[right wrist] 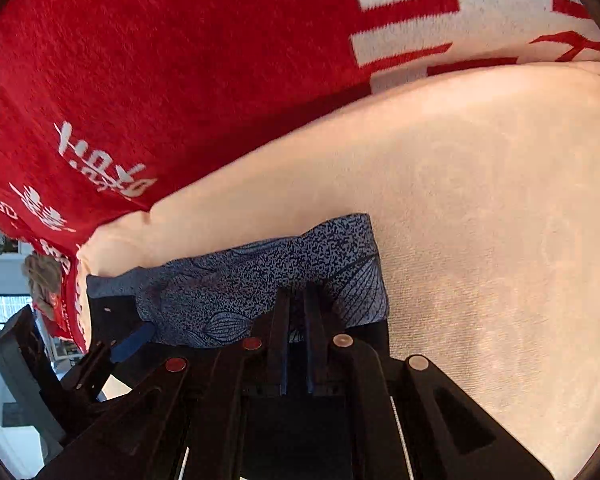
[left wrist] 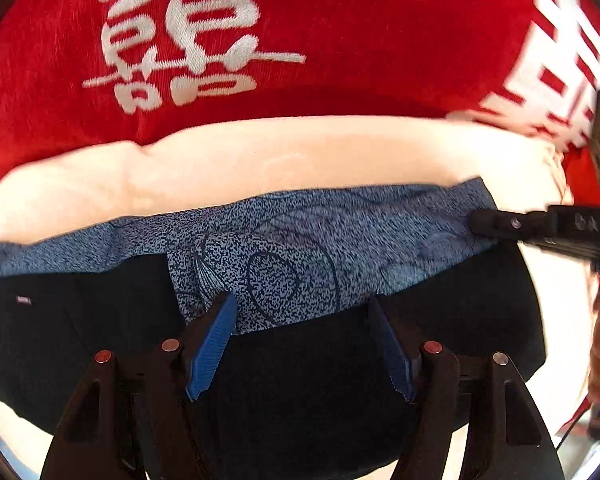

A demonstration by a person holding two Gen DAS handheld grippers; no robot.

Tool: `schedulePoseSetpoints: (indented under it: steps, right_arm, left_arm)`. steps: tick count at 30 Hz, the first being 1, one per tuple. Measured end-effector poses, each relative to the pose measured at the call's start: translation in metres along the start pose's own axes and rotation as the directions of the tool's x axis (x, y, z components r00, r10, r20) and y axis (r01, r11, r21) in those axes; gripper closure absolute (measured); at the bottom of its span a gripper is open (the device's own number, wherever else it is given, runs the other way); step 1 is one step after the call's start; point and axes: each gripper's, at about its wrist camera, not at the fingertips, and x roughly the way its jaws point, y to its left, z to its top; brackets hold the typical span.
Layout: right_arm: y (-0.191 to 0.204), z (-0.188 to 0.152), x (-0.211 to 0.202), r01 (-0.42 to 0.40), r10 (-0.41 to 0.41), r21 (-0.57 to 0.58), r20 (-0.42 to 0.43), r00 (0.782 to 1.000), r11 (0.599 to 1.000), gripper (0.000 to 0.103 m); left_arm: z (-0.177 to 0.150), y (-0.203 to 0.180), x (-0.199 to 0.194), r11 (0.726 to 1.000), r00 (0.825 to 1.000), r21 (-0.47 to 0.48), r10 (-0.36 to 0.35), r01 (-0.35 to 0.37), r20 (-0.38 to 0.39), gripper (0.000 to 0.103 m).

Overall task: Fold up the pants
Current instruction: 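Lower the folded end onto the bundle and open the right gripper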

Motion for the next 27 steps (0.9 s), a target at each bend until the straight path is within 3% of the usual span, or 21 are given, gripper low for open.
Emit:
schedulePoseSetpoints:
  steps: [4,7,9,13,19,24,27]
  right_arm:
    - [0.005,-0.013,-0.005,-0.011,0.011,-0.028,-0.014,1.0,1.0,0.096]
    - [0.014,-0.021,-0.006,0.0,-0.004,-0.076,-0.041,0.999,0.997,0.096]
    - [0.018,-0.03,-0.006,0.0,-0.006,-0.089,-0.066,0.998,0.996,0.096]
    - [0.028,-0.054,-0.008,-0.005,-0.007,-0.122,-0.093,0.996,0.993,0.096]
    - [0.036,-0.08,-0.005,-0.011,-0.003,-0.139,-0.102,0.995,0.99,0.091]
    - [0.04,-0.08,-0.005,-0.023,0.009,-0.136,-0.102,0.995,0.99,0.075]
    - [0.049,-0.082,-0.005,0.0,-0.018,-0.178,-0.099,0.995,0.984,0.072]
  left_arm:
    - [-0.014,-0.005,-0.005,0.999,0.999,0.041,0.025,-0.024,-0.027,0.033]
    - [-0.016,0.004,-0.013,0.999,0.998,-0.019,0.028,-0.029,-0.052,0.032]
    - [-0.021,0.015,-0.019,0.997,0.997,-0.067,0.036,-0.041,-0.072,0.025]
    - [-0.035,0.039,-0.035,0.987,0.996,-0.145,0.054,-0.065,-0.077,0.025]
    - [-0.056,0.058,-0.046,0.967,0.983,-0.211,0.111,-0.141,-0.148,0.025]
    - [-0.07,0.064,-0.059,0.955,0.98,-0.247,0.129,-0.163,-0.151,0.025]
    - [-0.075,0.061,-0.062,0.955,0.982,-0.252,0.124,-0.158,-0.145,0.025]
